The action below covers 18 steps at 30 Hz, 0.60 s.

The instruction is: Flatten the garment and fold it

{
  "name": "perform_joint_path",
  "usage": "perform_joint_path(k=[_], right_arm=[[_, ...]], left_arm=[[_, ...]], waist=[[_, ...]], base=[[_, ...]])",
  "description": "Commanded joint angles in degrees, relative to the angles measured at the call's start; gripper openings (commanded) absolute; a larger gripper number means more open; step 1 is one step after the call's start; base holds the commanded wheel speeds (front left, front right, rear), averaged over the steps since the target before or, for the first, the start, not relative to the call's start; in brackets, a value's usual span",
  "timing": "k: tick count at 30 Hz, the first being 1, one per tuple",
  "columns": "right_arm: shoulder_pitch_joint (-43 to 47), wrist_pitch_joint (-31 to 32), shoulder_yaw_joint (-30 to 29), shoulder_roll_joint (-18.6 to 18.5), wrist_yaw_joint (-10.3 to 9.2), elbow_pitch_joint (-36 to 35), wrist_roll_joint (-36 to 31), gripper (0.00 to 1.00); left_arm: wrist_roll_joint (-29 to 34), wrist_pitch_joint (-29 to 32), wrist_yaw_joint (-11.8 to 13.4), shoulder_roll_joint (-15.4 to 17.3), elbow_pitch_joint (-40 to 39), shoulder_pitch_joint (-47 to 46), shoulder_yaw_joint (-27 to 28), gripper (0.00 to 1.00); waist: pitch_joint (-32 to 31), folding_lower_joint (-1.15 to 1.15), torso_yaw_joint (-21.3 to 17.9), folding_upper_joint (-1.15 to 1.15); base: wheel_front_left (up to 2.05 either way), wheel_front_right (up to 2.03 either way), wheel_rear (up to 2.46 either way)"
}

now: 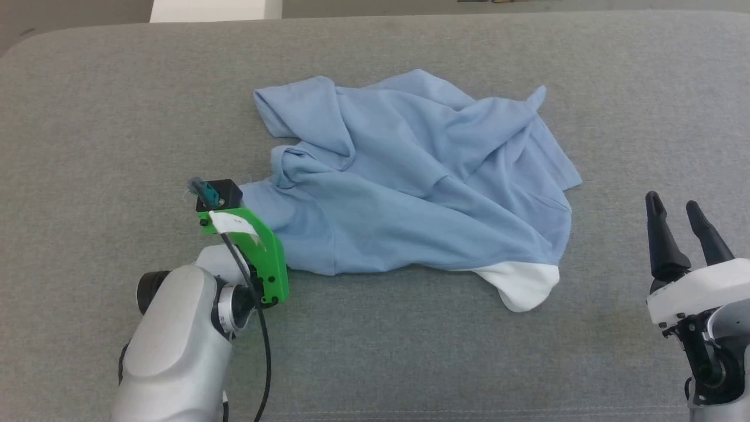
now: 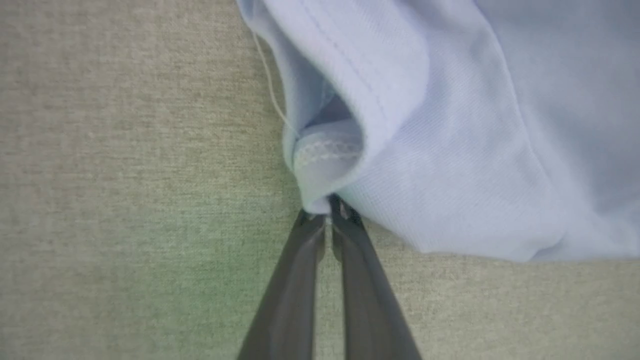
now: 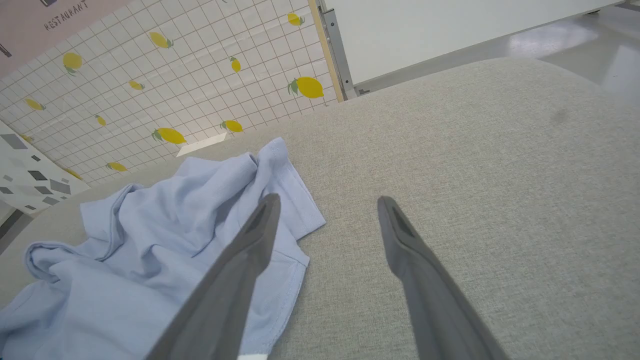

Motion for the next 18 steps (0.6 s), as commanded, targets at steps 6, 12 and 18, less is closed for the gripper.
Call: perform_joint_path(k=[6, 12, 18], right_arm=[[-0.6, 1.5, -0.8, 0.1, -0.09, 1.6, -2.5, 1.0], [-4.9, 10.6, -0.4, -3.8, -0.09, 3.7, -6.8, 1.0], [-14.2, 22.8, 5.8, -11.0, -0.09, 8.6, -11.3, 1.0]], left_arm=[[-3.7, -1.8, -0.3, -0.3, -2.8, 3.3, 2.7, 0.0], [-5.9, -4.4, 1.0, 1.2, -11.1, 5.5, 6.7, 0.0], [-7.1, -5.2, 2.2, 1.2, -19.6, 8.5, 8.5, 0.0]], waist=[[-1.4, 0.0, 1.7, 0.0], [-0.5, 0.0, 3.2, 0.0], [3.1, 0.0, 4.4, 0.0]], base=[[0.0, 0.0, 0.0], [0.0, 0.0, 0.0], [0.0, 0.0, 0.0]])
